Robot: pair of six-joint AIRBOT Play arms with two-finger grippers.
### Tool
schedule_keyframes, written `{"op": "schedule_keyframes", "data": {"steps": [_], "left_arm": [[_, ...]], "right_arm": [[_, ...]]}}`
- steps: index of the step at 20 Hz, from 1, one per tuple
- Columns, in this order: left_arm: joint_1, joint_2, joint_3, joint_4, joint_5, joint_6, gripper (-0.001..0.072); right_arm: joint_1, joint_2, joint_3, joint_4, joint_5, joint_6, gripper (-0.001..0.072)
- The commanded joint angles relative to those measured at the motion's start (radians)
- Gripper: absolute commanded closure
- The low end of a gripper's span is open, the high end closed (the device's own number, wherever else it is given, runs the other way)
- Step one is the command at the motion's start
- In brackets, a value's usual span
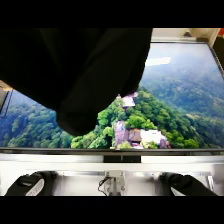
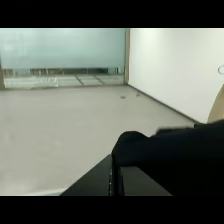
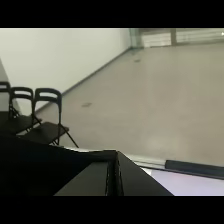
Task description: Fold the shirts.
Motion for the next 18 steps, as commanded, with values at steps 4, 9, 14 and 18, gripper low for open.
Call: {"op": "schedule_keyframes", "data": {"steps": [4, 9, 14, 18], "left_arm": [[-0.014, -0.061, -0.204, 0.114, -0.324, -0.171, 0.0665], [-0.047, -0.150, -0.457, 0.125, -0.235, -0.170, 0.0664], [-0.047, -0.278, -0.462, 0.159, -0.268, -0.156, 0.0555], [-0.012, -0.303, -0.454, 0.250, -0.323, -0.090, 0.0087]], "right_arm": [[0.000, -0.093, 0.000, 0.114, 0.591, 0.016, 0.0657], [0.000, -0.325, 0.000, 0.302, 0.661, -0.043, 0.0658], [0.000, -0.375, 0.000, 0.316, 0.640, -0.043, 0.0658], [0.000, -0.374, 0.000, 0.309, 0.641, -0.043, 0.0658]]}}
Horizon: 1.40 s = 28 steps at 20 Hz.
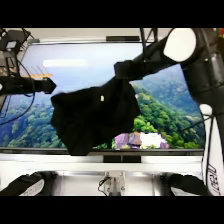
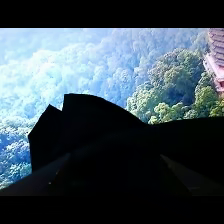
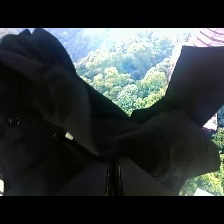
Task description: Fold the shirts.
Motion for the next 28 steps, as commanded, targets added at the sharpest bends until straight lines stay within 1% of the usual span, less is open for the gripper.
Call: {"op": "schedule_keyframes", "data": {"steps": [1, 2, 3, 4, 5, 6, 7, 8, 9, 10, 11, 12, 13, 14, 15, 17, 18, 19, 22, 23, 24, 25, 27, 28], "left_arm": [[0.072, -0.030, 0.018, 0.133, -0.080, 0.043, 0.0099], [0.138, -0.037, 0.039, 0.167, -0.101, 0.043, 0.0100], [0.231, -0.045, 0.063, 0.164, -0.098, 0.047, 0.0104], [0.327, -0.058, 0.093, 0.137, -0.089, 0.046, 0.0127], [0.435, -0.083, 0.132, 0.061, -0.071, 0.025, 0.0263], [0.550, -0.127, 0.185, -0.080, -0.053, 0.013, 0.0268], [0.650, -0.185, 0.253, -0.215, -0.078, 0.027, 0.0261], [0.722, -0.248, 0.325, -0.286, -0.134, 0.064, 0.0255], [0.778, -0.319, 0.410, -0.279, -0.215, 0.098, 0.0228], [0.818, -0.385, 0.492, -0.220, -0.306, 0.132, 0.0194], [0.848, -0.452, 0.576, -0.130, -0.404, 0.163, 0.0193], [0.866, -0.506, 0.636, -0.054, -0.473, 0.231, 0.0193], [0.880, -0.552, 0.679, -0.008, -0.524, 0.344, 0.0195], [0.886, -0.584, 0.693, 0.005, -0.541, 0.444, 0.0207], [0.886, -0.613, 0.694, 0.005, -0.537, 0.517, 0.0208], [0.879, -0.673, 0.694, 0.005, -0.500, 0.625, 0.0212], [0.880, -0.703, 0.694, 0.006, -0.482, 0.673, 0.0212], [0.884, -0.731, 0.694, 0.011, -0.473, 0.699, 0.0210], [0.919, -0.801, 0.694, 0.004, -0.425, 0.709, 0.0192], [0.935, -0.816, 0.694, -0.006, -0.401, 0.750, 0.0189], [0.949, -0.825, 0.694, -0.012, -0.365, 0.783, 0.0188], [0.961, -0.829, 0.694, -0.011, -0.309, 0.795, 0.0155], [0.982, -0.831, 0.694, -0.011, -0.219, 0.795, 0.0154], [0.991, -0.838, 0.694, -0.011, -0.200, 0.795, 0.0155]], "right_arm": [[0.000, -0.009, 0.001, 0.008, 0.006, -0.002, 0.0658], [0.000, -0.009, 0.001, 0.008, 0.006, -0.002, 0.0658], [0.000, -0.009, 0.001, 0.008, 0.005, -0.002, 0.0658], [0.000, -0.009, 0.001, 0.007, 0.005, -0.002, 0.0657], [0.000, -0.009, 0.001, 0.007, 0.005, -0.002, 0.0657], [0.000, -0.009, 0.001, 0.007, 0.005, -0.003, 0.0658], [0.000, -0.009, 0.001, 0.007, 0.007, -0.010, 0.0657], [0.000, -0.009, 0.001, 0.007, 0.009, -0.018, 0.0657], [0.000, -0.009, 0.001, 0.006, 0.013, -0.020, 0.0657], [0.000, -0.009, 0.001, 0.005, 0.017, -0.020, 0.0658], [0.000, -0.009, 0.001, 0.005, 0.018, -0.020, 0.0657], [0.000, -0.009, 0.001, 0.005, 0.017, -0.020, 0.0657], [0.000, -0.009, 0.001, 0.003, 0.017, -0.020, 0.0657], [0.000, -0.009, 0.001, -0.002, 0.017, -0.016, 0.0657], [0.000, -0.011, 0.001, -0.013, 0.018, -0.006, 0.0657], [0.000, -0.020, 0.001, -0.029, 0.028, 0.020, 0.0657], [0.000, -0.026, 0.001, -0.033, 0.036, 0.025, 0.0657], [0.000, -0.033, 0.001, -0.034, 0.046, 0.025, 0.0657], [0.000, -0.052, 0.001, -0.042, 0.055, 0.026, 0.0657], [0.000, -0.055, 0.001, -0.047, 0.055, 0.024, 0.0657], [0.000, -0.056, 0.001, -0.056, 0.053, 0.018, 0.0657], [0.000, -0.056, 0.001, -0.065, 0.051, 0.013, 0.0657], [0.000, -0.056, 0.001, -0.084, 0.051, 0.011, 0.0657], [0.000, -0.056, 0.001, -0.093, 0.051, 0.012, 0.0657]]}}
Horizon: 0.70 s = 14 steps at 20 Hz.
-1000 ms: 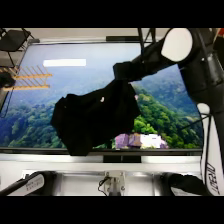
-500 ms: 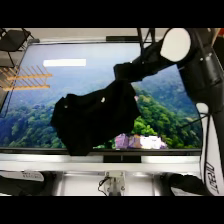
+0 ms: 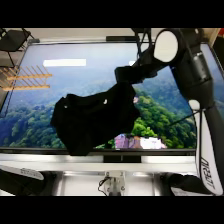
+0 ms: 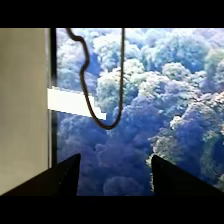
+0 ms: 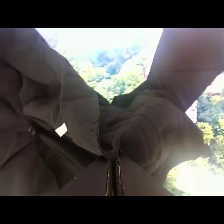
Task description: Fold the shirts.
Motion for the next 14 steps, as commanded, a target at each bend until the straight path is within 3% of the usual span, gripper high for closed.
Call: {"op": "schedule_keyframes", "data": {"steps": [1, 2, 14], "left_arm": [[0.036, -0.032, 0.002, -0.004, 0.118, 0.039, 0.0133], [0.037, -0.047, 0.002, -0.004, 0.129, 0.038, 0.0034], [0.009, -0.206, 0.002, -0.109, 0.135, 0.076, 0.0044]], "right_arm": [[0.000, -0.002, 0.001, -0.034, 0.001, -0.003, 0.0657], [0.001, -0.002, 0.001, -0.037, 0.001, 0.004, 0.0657], [0.001, -0.002, 0.001, -0.056, 0.002, 0.084, 0.0657]]}}
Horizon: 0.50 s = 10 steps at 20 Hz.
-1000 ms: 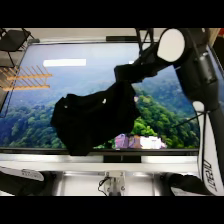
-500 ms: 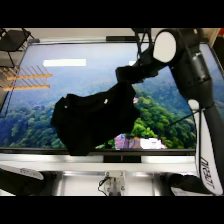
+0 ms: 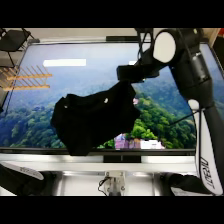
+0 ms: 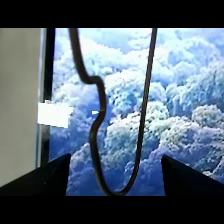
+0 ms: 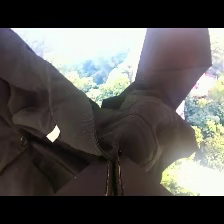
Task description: Fold the shirts.
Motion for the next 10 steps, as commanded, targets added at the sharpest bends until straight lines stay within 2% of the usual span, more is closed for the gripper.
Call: {"op": "schedule_keyframes", "data": {"steps": [1, 3, 4, 6, 7, 9, 10], "left_arm": [[-0.005, -0.035, 0.001, -0.030, 0.004, 0.019, 0.0069], [-0.008, -0.043, 0.001, -0.030, 0.000, 0.019, 0.0134], [-0.008, -0.045, 0.001, -0.030, -0.008, 0.019, 0.0228], [-0.008, -0.045, 0.001, -0.029, -0.028, 0.019, 0.0325], [-0.008, -0.045, 0.001, -0.029, -0.032, 0.019, 0.0341], [-0.008, -0.044, 0.003, -0.030, -0.032, 0.019, 0.0597], [-0.010, -0.043, 0.012, -0.031, -0.033, 0.019, 0.0652]], "right_arm": [[0.000, -0.001, 0.001, -0.007, 0.000, 0.019, 0.0657], [0.000, -0.001, 0.001, -0.011, 0.000, 0.023, 0.0658], [0.000, -0.001, 0.001, -0.017, 0.000, 0.023, 0.0657], [0.000, -0.001, 0.001, -0.024, 0.000, 0.023, 0.0657], [0.000, -0.001, 0.001, -0.028, 0.000, 0.022, 0.0657], [0.000, -0.001, 0.001, -0.032, 0.000, 0.022, 0.0657], [0.000, -0.001, 0.001, -0.032, 0.000, 0.022, 0.0657]]}}
